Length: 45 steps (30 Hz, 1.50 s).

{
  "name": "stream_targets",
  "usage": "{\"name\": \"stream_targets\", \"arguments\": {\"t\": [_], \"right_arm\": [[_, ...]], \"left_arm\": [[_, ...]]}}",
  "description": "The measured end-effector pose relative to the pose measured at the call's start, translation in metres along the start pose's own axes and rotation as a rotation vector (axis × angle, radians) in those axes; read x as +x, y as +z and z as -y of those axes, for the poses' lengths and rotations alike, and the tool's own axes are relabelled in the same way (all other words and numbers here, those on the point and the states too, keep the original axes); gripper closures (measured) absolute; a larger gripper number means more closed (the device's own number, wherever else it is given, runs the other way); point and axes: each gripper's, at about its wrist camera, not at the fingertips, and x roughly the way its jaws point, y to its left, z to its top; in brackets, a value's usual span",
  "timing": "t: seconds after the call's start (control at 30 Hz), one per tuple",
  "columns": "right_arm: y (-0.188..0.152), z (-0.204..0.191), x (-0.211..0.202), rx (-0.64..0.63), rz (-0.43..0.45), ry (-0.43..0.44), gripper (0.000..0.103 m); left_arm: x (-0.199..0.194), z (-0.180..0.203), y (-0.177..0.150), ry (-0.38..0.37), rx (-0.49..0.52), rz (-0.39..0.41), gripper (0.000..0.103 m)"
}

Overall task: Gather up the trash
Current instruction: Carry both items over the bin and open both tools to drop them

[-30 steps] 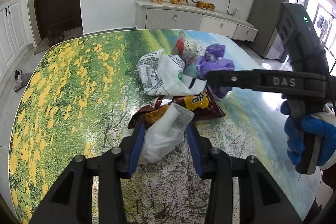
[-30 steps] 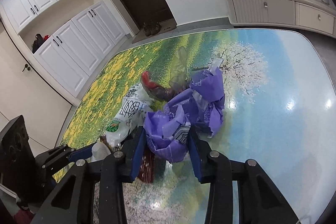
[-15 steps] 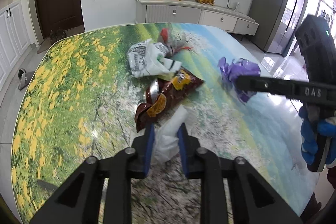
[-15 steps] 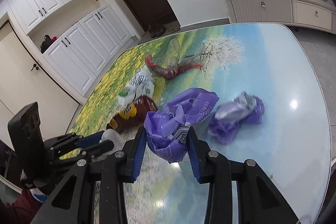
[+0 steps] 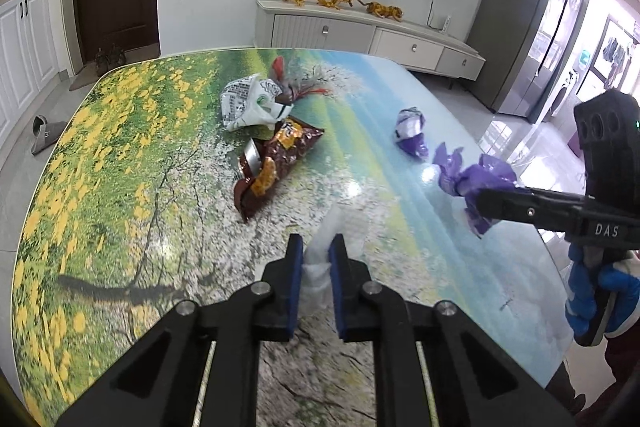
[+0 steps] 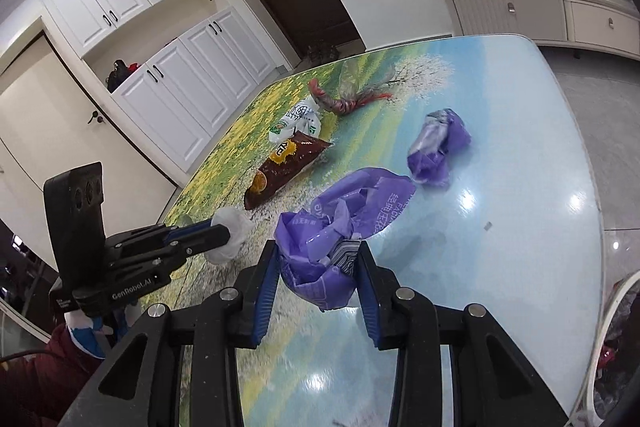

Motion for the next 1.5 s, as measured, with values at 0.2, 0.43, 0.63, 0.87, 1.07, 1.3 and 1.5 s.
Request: {"name": "stream_targets", "arguments": {"t": [0.2, 0.43, 0.63, 0.87, 1.07, 1.3, 1.5], "right_arm": [[-0.017, 0.011, -0.031, 0.034, 0.041, -0.028, 0.068], [-0.035, 0.031, -0.075, 0.082, 0.112, -0.077, 0.068], [-0.053, 0.068, -0.118, 0.170, 0.202, -0.157, 0.068], [-0.091, 0.149, -0.172, 0.365, 0.311, -0.249, 0.068], [-0.132, 0.215, -0.204, 0.527, 0.351, -0.327, 0.068], [-0.155, 0.268, -0.215, 0.646, 0.353, -0.391, 0.067], [-0.169, 0.298, -0.215, 0.718, 0.347, -0.415, 0.063]], "left_arm": [[-0.009, 0.014, -0.004, 0.013, -0.001, 0.005, 0.090], [-0.010, 0.041, 0.009, -0.071, -0.006, 0.018, 0.091], [0.007, 0.102, 0.036, -0.152, 0.090, 0.004, 0.091], [0.049, 0.212, 0.071, -0.260, 0.288, -0.040, 0.091], [0.102, 0.309, 0.086, -0.343, 0.414, -0.095, 0.091], [0.163, 0.387, 0.091, -0.425, 0.403, -0.179, 0.089], [0.205, 0.425, 0.096, -0.484, 0.353, -0.257, 0.069]]}}
